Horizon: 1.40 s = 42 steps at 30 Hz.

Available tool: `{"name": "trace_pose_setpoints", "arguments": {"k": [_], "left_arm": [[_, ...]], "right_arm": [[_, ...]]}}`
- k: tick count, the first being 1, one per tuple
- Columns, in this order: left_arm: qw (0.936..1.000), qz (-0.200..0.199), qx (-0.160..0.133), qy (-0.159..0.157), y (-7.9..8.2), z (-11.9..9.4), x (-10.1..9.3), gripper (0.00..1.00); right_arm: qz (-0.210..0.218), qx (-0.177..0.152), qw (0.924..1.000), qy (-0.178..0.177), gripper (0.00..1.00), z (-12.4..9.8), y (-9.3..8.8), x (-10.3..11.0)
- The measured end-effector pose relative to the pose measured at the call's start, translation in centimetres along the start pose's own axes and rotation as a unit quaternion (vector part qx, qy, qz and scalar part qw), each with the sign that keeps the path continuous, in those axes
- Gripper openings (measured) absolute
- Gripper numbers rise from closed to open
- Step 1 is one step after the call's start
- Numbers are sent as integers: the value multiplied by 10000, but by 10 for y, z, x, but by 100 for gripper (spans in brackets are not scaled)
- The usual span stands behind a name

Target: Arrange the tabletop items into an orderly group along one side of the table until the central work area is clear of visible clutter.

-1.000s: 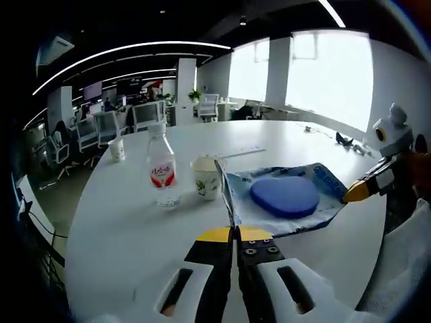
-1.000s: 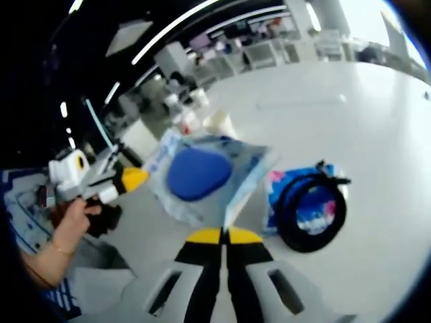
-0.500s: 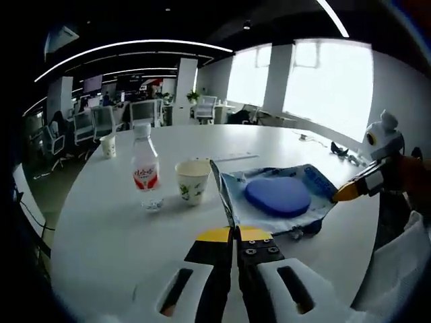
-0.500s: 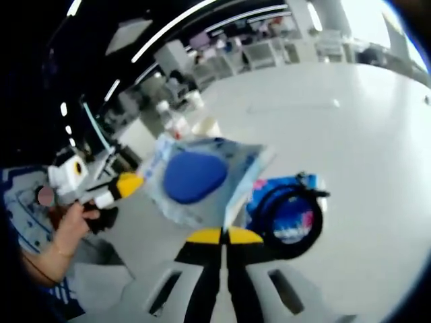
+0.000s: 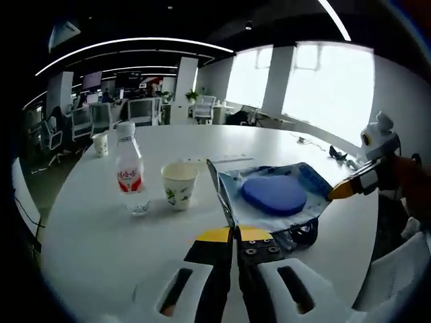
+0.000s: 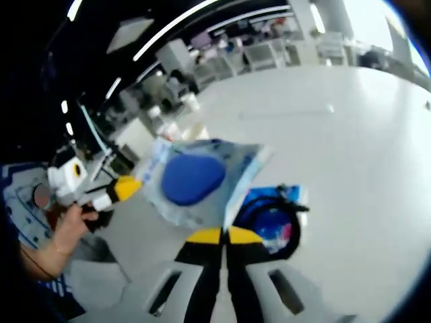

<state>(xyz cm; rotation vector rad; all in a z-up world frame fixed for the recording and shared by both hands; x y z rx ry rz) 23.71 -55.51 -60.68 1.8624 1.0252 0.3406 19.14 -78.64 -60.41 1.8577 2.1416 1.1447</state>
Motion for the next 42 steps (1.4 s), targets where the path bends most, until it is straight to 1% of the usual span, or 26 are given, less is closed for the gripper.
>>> {"name": "trace_pose_setpoints", "arguments": {"k": [2,8,16,19,25,32,35,39,41,42], "left_arm": [[10000,71,25,40,0,4,-2,0],[10000,-48,-16,15,2,16,-5,0],[9999,-100,-27,-39,10,30,-7,1],[9999,-120,-73,-33,14,34,-7,1],[9999,-155,-23,-51,15,47,-7,1],[9998,-187,-55,-63,21,62,-9,1],[9995,-299,-86,-45,24,69,-8,1],[9995,-287,-104,9,25,79,-7,1],[9991,-394,-126,-6,25,83,-6,1],[9985,-533,-150,-35,25,85,-5,1]], "right_arm": [[-9,-10,10000,-8,0,-1,2,-4],[3,-30,10000,-57,0,-3,7,-17],[-57,-33,9999,-90,0,-3,16,-30],[-100,-53,9999,-100,0,-3,19,-33],[-55,-19,10000,-47,0,1,25,-44],[-120,-13,9998,-130,0,6,36,-58],[-101,-38,9998,-149,0,8,41,-64],[-62,-69,9998,-184,0,12,47,-71],[-55,-68,9997,-218,0,15,49,-76],[-61,-60,9997,-229,0,16,50,-77]]}}
Point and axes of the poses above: the point that each gripper's makers call its tool centre point, and the gripper's own axes: z roughly forward along the fingers, x roughly to its left, y roughly out of its top, the point moved 5 cm from there along -z, roughly backward along the fingers, and after that the axes turned 6 degrees about x, right-handed, at the moved point
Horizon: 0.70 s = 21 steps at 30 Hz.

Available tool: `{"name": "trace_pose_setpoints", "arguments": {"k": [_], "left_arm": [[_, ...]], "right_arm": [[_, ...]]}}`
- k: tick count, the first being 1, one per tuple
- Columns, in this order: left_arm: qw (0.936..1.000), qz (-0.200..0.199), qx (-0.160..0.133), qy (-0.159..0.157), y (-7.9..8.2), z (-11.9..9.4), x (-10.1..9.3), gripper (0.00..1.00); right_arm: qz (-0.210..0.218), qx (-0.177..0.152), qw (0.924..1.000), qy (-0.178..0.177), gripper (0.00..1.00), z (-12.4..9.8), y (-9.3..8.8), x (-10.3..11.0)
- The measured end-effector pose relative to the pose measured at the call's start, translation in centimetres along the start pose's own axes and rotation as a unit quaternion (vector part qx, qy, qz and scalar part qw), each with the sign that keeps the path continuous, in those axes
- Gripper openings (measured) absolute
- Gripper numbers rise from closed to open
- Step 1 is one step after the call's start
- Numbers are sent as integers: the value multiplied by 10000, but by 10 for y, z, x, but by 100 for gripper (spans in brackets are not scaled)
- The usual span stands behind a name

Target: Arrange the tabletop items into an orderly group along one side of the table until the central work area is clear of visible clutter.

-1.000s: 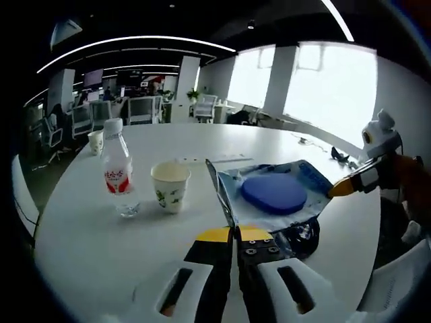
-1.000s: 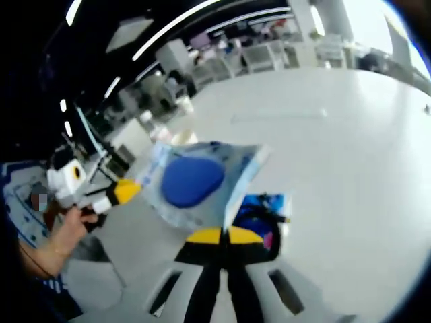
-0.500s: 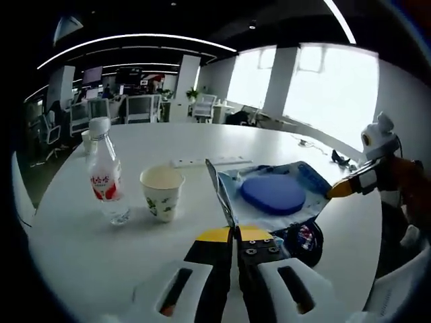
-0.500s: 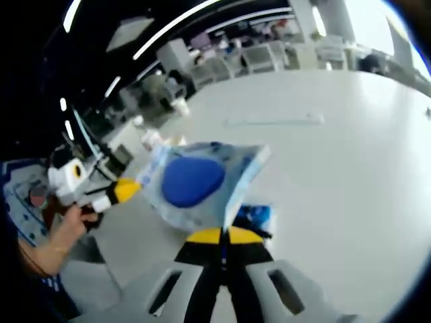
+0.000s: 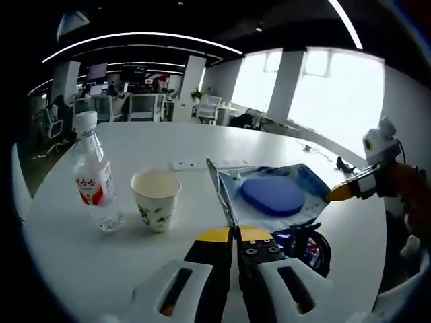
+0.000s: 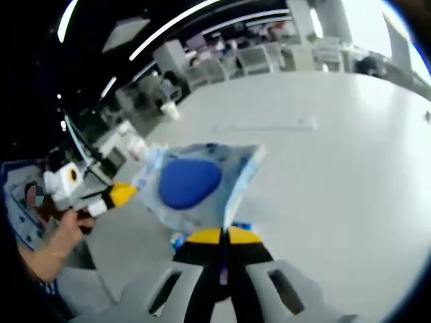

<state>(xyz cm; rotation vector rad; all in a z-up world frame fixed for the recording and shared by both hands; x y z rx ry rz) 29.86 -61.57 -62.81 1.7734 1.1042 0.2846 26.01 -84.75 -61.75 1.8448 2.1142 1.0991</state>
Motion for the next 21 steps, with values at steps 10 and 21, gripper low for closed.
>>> {"name": "trace_pose_setpoints", "arguments": {"k": [10,21], "left_arm": [[9995,-305,-84,81,1,18,5,1],[9990,-353,-10,266,-4,43,13,1]], "right_arm": [[41,17,10000,-40,0,15,9,-16],[103,115,9998,-111,0,39,16,-35]]}}
Point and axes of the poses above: the point that each gripper's makers call its tool centre point, and the gripper's own axes: z roughly forward along the fingers, x roughly to its left, y roughly out of its top, the point moved 5 cm from there along -z, roughly backward along the fingers, and after that the axes turned 6 degrees about x, right-handed, at the moved point
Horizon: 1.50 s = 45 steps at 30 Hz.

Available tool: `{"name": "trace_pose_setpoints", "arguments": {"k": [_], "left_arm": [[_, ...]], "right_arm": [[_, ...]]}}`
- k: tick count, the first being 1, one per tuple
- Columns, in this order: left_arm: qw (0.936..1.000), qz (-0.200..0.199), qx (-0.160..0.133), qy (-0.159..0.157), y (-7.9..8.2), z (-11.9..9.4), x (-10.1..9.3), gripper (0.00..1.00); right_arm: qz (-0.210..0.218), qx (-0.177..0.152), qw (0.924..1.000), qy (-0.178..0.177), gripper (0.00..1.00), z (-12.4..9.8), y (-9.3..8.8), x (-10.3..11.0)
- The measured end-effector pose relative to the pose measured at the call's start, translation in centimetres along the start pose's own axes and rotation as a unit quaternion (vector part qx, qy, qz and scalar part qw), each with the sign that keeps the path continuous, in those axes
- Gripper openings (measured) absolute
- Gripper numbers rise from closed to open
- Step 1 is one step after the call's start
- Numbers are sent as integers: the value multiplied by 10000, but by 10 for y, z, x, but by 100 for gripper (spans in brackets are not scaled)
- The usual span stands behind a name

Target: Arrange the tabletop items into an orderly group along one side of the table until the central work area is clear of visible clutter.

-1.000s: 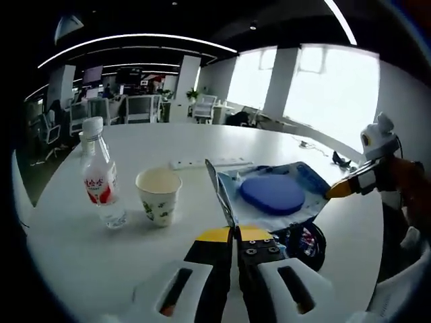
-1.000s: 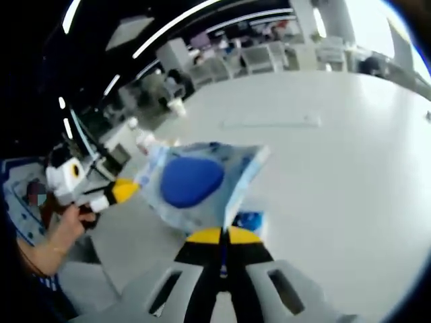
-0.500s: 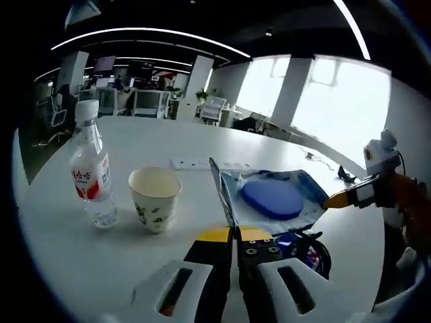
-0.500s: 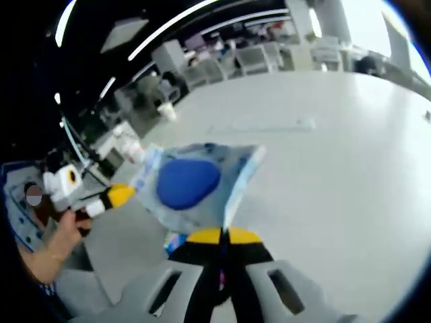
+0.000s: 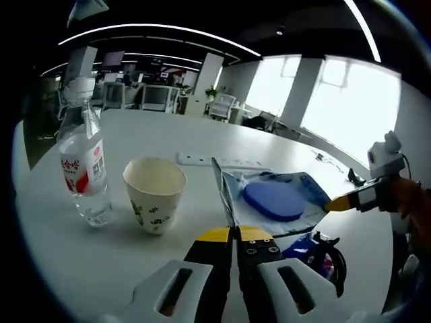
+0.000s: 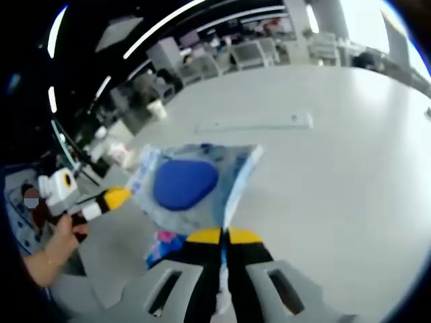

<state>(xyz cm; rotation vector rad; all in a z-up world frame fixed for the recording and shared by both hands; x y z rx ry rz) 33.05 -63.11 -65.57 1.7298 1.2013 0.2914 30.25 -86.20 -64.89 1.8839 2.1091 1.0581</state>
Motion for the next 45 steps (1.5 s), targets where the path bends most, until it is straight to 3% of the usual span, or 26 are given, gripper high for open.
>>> {"name": "trace_pose_setpoints", "arguments": {"k": [25,32,42,45], "left_arm": [[9981,-589,39,200,-13,39,21,1],[9955,-872,29,378,-16,45,32,1],[9945,-951,95,427,-19,44,33,1],[9959,-725,179,519,-20,43,30,1]], "right_arm": [[99,183,9998,8,0,43,9,-26],[116,229,9996,118,0,49,7,-22],[100,275,9996,59,0,54,4,-23],[155,263,9995,46,0,54,3,-22]]}}
Point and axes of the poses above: the point that each gripper's makers call its tool centre point, and the gripper's own axes: z roughly forward along the fingers, x roughly to its left, y roughly out of its top, the point moved 5 cm from there along -z, roughly backward along the fingers, and after that the axes turned 6 degrees about x, right-handed, at the moved point
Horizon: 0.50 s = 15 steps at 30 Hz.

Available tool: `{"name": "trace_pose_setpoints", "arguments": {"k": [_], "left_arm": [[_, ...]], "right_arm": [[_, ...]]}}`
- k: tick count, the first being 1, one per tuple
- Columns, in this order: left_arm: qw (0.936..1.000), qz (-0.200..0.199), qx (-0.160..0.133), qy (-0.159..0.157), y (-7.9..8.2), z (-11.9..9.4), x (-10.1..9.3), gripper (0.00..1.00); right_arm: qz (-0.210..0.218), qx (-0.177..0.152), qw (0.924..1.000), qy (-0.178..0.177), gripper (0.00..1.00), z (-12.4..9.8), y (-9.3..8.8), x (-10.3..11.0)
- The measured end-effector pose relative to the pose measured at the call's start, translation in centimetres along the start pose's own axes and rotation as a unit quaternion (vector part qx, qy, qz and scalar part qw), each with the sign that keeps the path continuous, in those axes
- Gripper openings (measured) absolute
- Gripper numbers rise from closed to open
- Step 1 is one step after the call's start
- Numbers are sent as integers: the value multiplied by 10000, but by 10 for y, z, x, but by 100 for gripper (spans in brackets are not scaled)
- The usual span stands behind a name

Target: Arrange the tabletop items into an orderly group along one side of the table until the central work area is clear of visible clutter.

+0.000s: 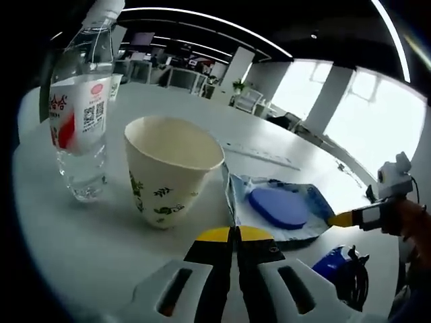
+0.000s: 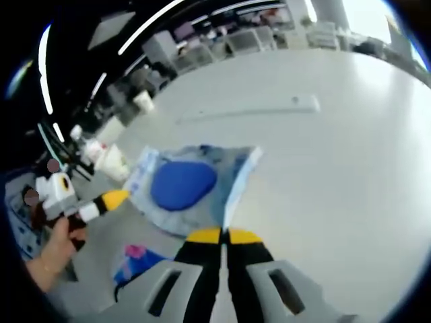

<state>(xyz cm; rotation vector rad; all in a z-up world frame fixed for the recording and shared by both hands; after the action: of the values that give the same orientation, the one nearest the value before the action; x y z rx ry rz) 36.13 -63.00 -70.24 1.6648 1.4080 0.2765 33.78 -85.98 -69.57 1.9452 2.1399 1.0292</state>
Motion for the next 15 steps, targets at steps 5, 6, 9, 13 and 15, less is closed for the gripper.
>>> {"name": "trace_pose_setpoints", "arguments": {"k": [5,6,9,13,15], "left_arm": [[10000,-57,25,2,-2,1,2,1],[10000,-65,29,5,-2,1,3,1],[10000,0,40,46,-3,2,3,1],[9999,9,54,114,-6,3,4,2],[9999,10,59,156,-7,4,4,2]], "right_arm": [[26,5,10000,-26,0,0,-1,0],[38,-1,10000,-29,0,0,-1,0],[32,-8,10000,-59,0,1,-1,0],[-21,6,9999,-122,1,1,-2,-1],[-22,12,9999,-141,1,1,-2,-1]]}}
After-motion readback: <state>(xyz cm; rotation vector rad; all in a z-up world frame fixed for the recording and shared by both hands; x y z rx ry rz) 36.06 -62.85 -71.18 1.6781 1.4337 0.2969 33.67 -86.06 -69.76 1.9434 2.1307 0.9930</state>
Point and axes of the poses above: the point that each gripper's makers call its tool centre point, and the gripper's own axes: z roughly forward along the fingers, x roughly to its left, y roughly out of its top, the point moved 5 cm from there along -z, roughly backward along the fingers, and after that the axes turned 6 degrees about x, right-handed, at the moved point
